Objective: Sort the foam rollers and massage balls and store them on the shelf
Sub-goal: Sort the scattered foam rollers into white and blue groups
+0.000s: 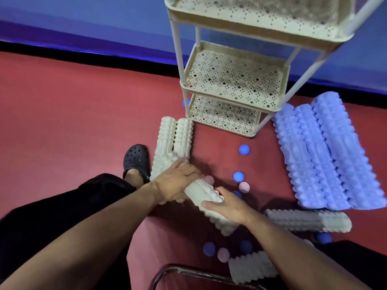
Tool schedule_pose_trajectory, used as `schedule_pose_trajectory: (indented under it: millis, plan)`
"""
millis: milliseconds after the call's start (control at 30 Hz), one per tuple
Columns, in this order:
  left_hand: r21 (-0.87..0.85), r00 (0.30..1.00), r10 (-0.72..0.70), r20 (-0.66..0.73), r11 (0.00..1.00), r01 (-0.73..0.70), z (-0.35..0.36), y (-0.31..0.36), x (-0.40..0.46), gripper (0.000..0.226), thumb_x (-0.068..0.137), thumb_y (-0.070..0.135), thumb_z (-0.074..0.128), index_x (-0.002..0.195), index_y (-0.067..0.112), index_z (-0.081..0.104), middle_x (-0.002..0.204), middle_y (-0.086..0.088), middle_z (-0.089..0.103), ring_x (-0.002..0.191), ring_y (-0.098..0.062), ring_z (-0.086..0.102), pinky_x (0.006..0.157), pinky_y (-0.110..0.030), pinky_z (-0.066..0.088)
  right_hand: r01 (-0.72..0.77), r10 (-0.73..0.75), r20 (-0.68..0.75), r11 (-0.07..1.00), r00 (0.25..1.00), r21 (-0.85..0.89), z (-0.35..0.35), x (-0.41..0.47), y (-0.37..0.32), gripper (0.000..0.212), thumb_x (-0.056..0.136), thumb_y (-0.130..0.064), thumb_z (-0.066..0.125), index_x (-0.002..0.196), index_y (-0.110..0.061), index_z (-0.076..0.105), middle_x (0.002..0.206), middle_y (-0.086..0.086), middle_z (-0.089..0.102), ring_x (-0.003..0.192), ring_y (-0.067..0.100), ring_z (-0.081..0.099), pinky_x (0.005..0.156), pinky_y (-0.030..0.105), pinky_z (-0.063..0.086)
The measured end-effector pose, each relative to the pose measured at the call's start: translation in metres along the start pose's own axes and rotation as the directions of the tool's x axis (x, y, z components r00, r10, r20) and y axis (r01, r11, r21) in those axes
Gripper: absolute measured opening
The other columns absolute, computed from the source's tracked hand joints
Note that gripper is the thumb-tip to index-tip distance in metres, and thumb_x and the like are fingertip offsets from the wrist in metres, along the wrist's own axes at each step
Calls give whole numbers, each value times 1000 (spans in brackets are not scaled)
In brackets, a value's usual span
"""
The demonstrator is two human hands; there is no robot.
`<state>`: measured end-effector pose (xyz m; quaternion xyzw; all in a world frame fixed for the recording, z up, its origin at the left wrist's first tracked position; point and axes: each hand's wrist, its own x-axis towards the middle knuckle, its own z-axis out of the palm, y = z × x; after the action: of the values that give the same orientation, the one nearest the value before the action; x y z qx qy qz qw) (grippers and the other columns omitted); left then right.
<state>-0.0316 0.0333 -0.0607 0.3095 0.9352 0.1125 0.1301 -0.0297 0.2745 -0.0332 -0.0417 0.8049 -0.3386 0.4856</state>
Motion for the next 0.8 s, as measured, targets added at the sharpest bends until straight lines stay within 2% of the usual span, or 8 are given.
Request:
schedule_pose_trajectory:
  millis: [100,167,267,333,467,600,700,800]
  plan:
    - [-309,890,-447,-93,862,401,-7,6,-19,87,82,34,72,156,28,27,157,-4,23,148,-25,17,121,-55,18,-119,134,-128,986,983,120,12,12,-2,67,74,-77,62,116,-25,58,113,-11,66,105,12,64,87,30,47]
    - [-706,629,-768,117,382,597,-17,15,-21,82,90,31,67,157,25,21,158,-5,17,147,-26,18,121,-47,23,-117,166,-225,969,960,216,19,18,-19,79,72,-82,56,122,-20,58,116,-4,68,109,20,64,93,34,48]
    - [-844,489,-716,498,-272,462,-31,32,-11,72,92,48,66,150,22,32,145,-4,48,127,-22,52,105,-38,46,-87,177,-237,935,955,344,37,30,-39,79,75,-85,50,118,-20,61,111,2,71,100,21,68,89,34,53]
    - [-824,518,-642,565,-411,390,-34,38,-5,60,87,53,70,132,22,47,125,0,64,108,-18,65,88,-32,53,-46,146,-234,922,961,385,50,38,-54,69,82,-79,49,114,-19,60,107,2,69,100,21,68,94,38,53]
    - [-893,551,-703,448,-320,318,-28,25,2,44,87,45,74,118,15,65,105,-5,76,95,-20,74,86,-38,60,-41,113,-235,955,965,292,52,38,-73,61,90,-69,46,128,-23,53,121,1,66,113,22,62,100,38,48]
    - [-826,449,-824,346,-41,562,-21,-16,8,47,90,47,69,119,16,49,95,3,68,77,-5,71,67,-22,56,0,-68,-299,975,952,-222,30,36,-57,58,102,-54,41,152,-27,35,151,-2,46,138,22,45,110,36,37]
    - [-591,404,-856,324,151,793,-6,-49,15,80,90,57,63,143,5,35,130,-16,57,117,-34,61,97,-41,50,-16,-213,-329,817,920,-576,15,31,-37,59,102,-55,38,152,-25,35,149,0,44,133,25,46,109,39,37]
    - [-482,346,-889,300,172,859,7,-63,26,77,95,53,58,142,-1,31,140,-26,43,124,-45,49,97,-47,44,-48,-288,-375,735,881,-676,5,33,-14,56,97,-52,49,144,-21,51,140,2,55,121,27,57,103,40,44]
